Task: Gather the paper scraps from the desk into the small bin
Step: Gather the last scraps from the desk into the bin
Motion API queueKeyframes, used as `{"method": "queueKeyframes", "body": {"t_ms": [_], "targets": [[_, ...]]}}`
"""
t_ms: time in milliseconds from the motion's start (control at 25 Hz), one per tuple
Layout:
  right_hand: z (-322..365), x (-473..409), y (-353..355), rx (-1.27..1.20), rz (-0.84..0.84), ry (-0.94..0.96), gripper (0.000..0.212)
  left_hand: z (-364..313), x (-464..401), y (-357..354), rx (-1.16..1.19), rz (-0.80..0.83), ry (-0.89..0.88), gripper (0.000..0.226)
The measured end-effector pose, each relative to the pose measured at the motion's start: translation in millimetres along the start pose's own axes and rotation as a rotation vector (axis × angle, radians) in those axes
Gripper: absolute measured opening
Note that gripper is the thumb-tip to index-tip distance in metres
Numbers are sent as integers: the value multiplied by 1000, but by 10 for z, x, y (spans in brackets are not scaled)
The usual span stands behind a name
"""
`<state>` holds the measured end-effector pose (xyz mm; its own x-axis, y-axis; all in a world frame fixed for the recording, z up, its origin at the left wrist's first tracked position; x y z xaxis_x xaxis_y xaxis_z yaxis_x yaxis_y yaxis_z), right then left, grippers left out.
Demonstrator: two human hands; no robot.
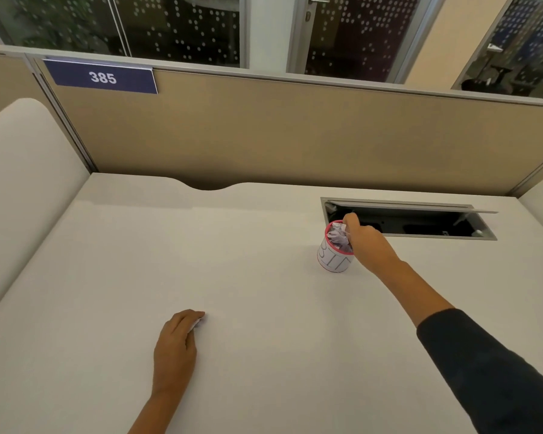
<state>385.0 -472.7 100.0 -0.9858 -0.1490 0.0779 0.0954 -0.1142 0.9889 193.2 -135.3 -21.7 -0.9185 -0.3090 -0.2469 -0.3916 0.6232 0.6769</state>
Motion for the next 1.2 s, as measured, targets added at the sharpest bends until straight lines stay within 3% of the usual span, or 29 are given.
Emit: {"method": "queueKeyframes", "body": {"t_ms": [200, 320, 440, 640, 880, 1200], "targets": [[-88, -119, 213, -411, 100, -55, 47, -3, 6, -2, -30, 8, -14, 45], [-177, -151, 400, -498, -29, -78, 31, -6, 5, -8, -34, 10, -13, 45], [-167, -187, 448, -377, -182, -146, 19, 3, 8, -7, -44, 12, -6, 45], [72, -283, 154, -181, 9, -221, 26, -18, 5, 3, -31, 12, -5, 46], [148, -434, -89, 82, 105, -265, 37, -22, 1, 8, -24, 11, 7, 46], [169, -487, -87, 49, 169, -228, 35, -17, 0, 3, -28, 6, -11, 46]]}}
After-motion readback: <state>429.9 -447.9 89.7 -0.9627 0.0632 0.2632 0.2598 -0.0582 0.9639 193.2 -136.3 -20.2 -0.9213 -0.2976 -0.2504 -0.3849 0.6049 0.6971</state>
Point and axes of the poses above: each hand's wrist, its own x-axis away from the middle knuckle, its own y-axis out of the back of the hand, z = x × y, the point moved 3 cm from there along -x, towards the middle knuckle, and after that the axes turned 2 degrees about -y, right-handed, at the moved point
